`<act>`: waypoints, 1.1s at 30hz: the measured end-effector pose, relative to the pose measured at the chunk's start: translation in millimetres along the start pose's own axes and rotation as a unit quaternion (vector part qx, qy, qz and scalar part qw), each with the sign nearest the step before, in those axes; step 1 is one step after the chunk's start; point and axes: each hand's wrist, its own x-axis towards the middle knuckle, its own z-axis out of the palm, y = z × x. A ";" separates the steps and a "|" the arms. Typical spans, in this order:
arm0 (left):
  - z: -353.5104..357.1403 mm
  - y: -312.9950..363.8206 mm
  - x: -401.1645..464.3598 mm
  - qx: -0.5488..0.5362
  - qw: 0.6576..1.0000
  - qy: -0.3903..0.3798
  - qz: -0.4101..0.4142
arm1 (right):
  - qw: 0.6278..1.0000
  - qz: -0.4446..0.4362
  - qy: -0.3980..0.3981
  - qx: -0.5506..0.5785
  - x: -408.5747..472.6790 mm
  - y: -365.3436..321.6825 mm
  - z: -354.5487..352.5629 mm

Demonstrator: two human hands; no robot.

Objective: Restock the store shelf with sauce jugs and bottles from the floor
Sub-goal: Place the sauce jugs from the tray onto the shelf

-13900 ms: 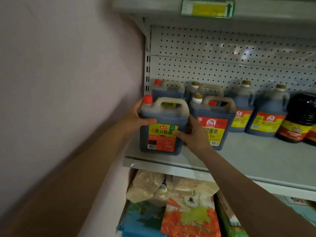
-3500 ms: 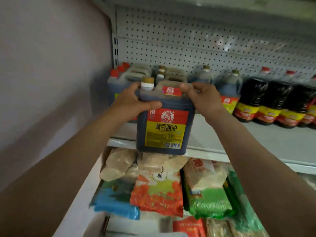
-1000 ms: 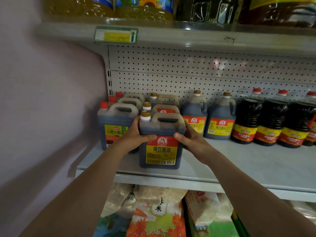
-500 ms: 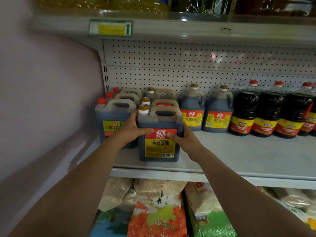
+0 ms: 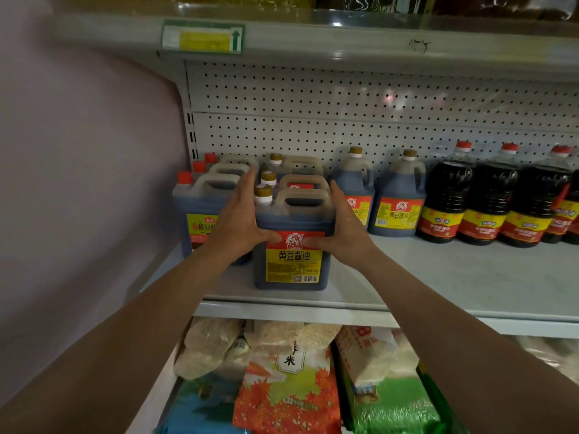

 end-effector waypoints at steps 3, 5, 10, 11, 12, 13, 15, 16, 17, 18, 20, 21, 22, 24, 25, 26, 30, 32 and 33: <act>-6.9 3.4 6.2 0.191 0.976 -0.012 0.104 | 0.997 -0.037 -0.022 -0.060 7.4 -9.1 -3.6; -8.2 5.0 8.5 0.272 0.950 -0.046 0.148 | 0.996 -0.047 -0.029 -0.070 6.0 -11.8 -7.3; -4.4 7.6 10.1 0.258 0.955 -0.069 0.128 | 0.994 -0.063 -0.017 -0.086 6.7 -13.7 -12.8; -3.3 7.2 12.0 0.260 0.954 -0.067 0.129 | 0.994 -0.065 -0.012 -0.090 8.2 -13.7 -12.3; -2.5 6.7 13.7 0.263 0.953 -0.066 0.132 | 0.993 -0.067 -0.006 -0.097 10.1 -12.6 -11.2; -1.6 5.8 15.7 0.265 0.953 -0.066 0.132 | 0.992 -0.069 0.001 -0.102 12.1 -11.1 -10.1; -0.3 3.7 20.2 0.269 0.952 -0.069 0.131 | 0.992 -0.073 0.007 -0.106 16.1 -7.3 -8.3; 0.7 3.3 22.4 0.271 0.951 -0.071 0.130 | 0.991 -0.076 0.008 -0.109 18.2 -5.8 -7.6; 1.7 3.3 24.2 0.274 0.950 -0.071 0.129 | 0.991 -0.076 0.008 -0.114 20.4 -4.7 -7.0; 2.9 3.3 26.0 0.278 0.949 -0.070 0.127 | 0.990 -0.074 0.008 -0.117 22.7 -3.6 -6.8; 5.2 2.3 30.7 0.285 0.948 -0.068 0.126 | 0.992 -0.063 0.007 -0.106 27.7 -2.8 -7.5; 6.3 1.2 33.3 0.284 0.948 -0.067 0.123 | 0.994 -0.056 0.002 -0.092 30.5 -3.1 -8.4; 6.9 0.0 35.8 0.282 0.949 -0.068 0.122 | 0.995 -0.051 -0.005 -0.080 33.9 -2.8 -9.0; 7.7 -2.5 42.0 0.285 0.948 -0.072 0.122 | 0.996 -0.042 -0.021 -0.079 40.9 -1.9 -10.4; 8.1 -3.2 45.2 0.292 0.946 -0.074 0.122 | 0.995 -0.037 -0.025 -0.086 44.5 -1.1 -10.9; 8.4 -3.9 48.3 0.297 0.944 -0.076 0.120 | 0.995 -0.032 -0.027 -0.092 47.9 -0.1 -10.6; 12.0 -7.1 57.1 0.307 0.942 -0.073 0.114 | 0.994 -0.035 -0.020 -0.100 57.3 4.0 -5.9; 15.7 -10.1 61.2 0.317 0.939 -0.064 0.114 | 0.994 -0.036 -0.013 -0.099 62.2 6.7 -1.9; 17.8 -11.6 64.1 0.322 0.938 -0.059 0.112 | 0.994 -0.037 -0.010 -0.099 65.5 8.2 -0.2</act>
